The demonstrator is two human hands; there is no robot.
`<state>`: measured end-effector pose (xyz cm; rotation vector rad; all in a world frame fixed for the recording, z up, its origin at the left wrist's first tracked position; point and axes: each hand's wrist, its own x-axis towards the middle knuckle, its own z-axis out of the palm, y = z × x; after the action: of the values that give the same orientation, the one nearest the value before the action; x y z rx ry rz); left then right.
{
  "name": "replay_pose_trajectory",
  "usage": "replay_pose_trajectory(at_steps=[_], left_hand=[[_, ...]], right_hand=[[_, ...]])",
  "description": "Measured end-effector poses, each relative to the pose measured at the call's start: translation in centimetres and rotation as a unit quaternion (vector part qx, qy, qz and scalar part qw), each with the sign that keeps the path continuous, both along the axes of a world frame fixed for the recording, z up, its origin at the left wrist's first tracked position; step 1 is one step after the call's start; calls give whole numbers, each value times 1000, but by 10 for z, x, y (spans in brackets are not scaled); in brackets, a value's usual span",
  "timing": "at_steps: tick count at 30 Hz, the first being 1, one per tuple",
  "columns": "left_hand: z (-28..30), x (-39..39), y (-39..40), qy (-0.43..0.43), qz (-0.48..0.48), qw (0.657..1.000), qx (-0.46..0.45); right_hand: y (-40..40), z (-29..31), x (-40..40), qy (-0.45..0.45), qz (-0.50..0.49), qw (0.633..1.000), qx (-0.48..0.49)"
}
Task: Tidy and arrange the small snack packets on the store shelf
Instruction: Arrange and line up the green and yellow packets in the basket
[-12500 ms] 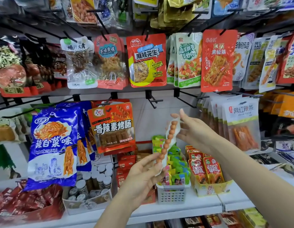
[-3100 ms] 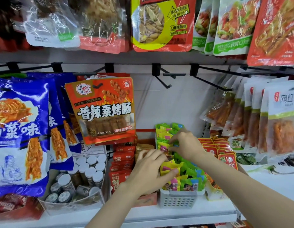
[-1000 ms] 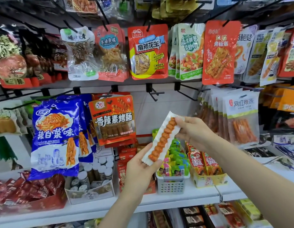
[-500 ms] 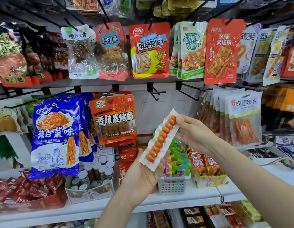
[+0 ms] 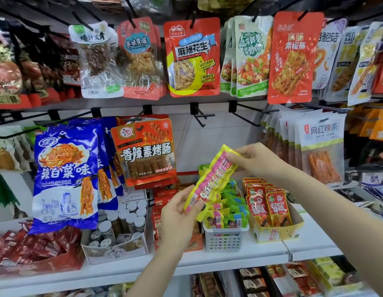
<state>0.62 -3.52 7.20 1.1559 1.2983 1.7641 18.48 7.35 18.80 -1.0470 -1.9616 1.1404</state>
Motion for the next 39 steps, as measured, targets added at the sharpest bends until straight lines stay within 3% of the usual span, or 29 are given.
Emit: replay_pose_trajectory(at_steps=[6, 9, 12, 16, 20, 24, 28, 34, 39], left_hand=[[-7, -13, 32, 92, 59, 994, 7], [-12, -18, 57, 117, 66, 991, -11], [-21, -26, 78, 174, 78, 978, -88], [-38, -24, 95, 354, 29, 932, -71], [-47, 1, 114, 489, -97, 861, -99], [-54, 2, 120, 592, -86, 794, -111], [-65, -11, 101, 598, -32, 799, -49], [-61, -11, 108, 542, -78, 825, -142], [-62, -11, 118, 573, -105, 797, -157]], right_hand=[[13, 5, -1, -104, 18, 985, 133], [24, -4, 1, -86, -67, 970, 217], [36, -13, 10, -59, -157, 952, 258], [48, -29, 25, -80, -227, 917, 318], [55, -44, 28, -64, -244, 920, 300], [57, -54, 28, -51, -255, 928, 267], [58, -58, 30, -22, -247, 941, 232], [57, -64, 25, -35, -233, 948, 214], [53, -61, 25, -46, -228, 947, 222]])
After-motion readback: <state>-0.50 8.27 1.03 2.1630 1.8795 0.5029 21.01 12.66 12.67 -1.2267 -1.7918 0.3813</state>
